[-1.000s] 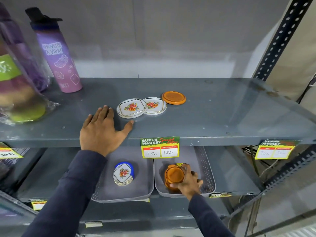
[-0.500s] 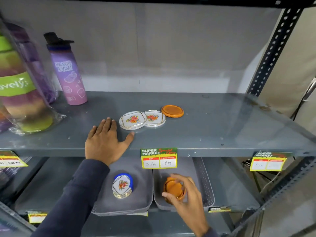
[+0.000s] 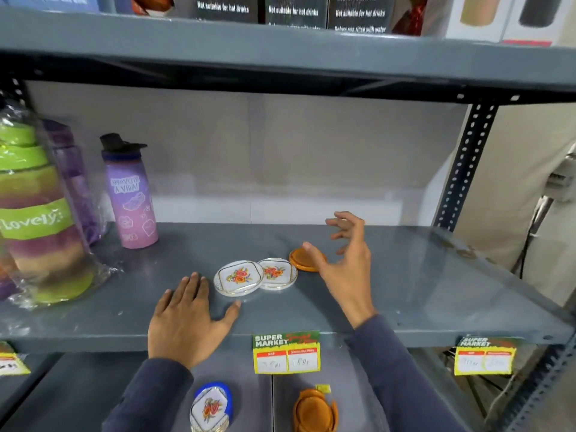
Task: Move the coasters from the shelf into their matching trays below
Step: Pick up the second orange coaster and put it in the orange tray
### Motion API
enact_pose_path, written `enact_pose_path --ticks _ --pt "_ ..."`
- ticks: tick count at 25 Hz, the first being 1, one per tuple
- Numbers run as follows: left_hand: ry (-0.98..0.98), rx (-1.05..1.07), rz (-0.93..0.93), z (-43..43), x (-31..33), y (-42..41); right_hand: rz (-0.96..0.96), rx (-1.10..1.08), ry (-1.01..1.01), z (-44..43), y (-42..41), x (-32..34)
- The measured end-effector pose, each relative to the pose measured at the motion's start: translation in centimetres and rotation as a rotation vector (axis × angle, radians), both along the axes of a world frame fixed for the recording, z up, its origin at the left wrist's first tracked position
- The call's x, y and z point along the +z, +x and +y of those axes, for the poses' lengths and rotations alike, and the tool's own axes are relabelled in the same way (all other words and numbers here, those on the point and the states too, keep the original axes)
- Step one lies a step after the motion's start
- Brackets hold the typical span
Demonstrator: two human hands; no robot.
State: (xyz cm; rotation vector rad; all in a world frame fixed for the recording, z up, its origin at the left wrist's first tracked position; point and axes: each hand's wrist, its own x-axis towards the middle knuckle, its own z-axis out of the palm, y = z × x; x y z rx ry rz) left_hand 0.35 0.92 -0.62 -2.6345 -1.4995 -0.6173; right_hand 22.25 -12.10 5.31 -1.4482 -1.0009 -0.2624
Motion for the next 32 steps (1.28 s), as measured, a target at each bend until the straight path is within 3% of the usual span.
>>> enact_pose_path --ticks 6,13,18,23,26,32 --pt "0.009 0.016 -0.002 -0.1 0.0 -0.1 0.111 -0.064 -0.598 4.3 4.0 -3.0" --pt "0.015 0.007 -0.005 -0.4 0.2 -0.1 0.046 -0.102 -0.649 4.0 3.9 -3.0" --pt "0.009 0.007 -0.013 -0.4 0.4 -0.2 -0.114 -0.19 -0.45 1.8 1.5 -0.4" --pt "0.007 0.02 -0.008 -0.5 0.1 0.0 -0.431 -0.348 0.065 -3.4 -3.8 4.2" --pt "-0.001 0.012 0.006 -0.5 0.2 -0.1 -0.545 -0.276 0.3 -6.9 -6.8 6.9" --pt "0.004 0.008 0.013 -0.8 0.6 -0.2 -0.508 -0.196 0.255 -10.1 -9.0 8.7"
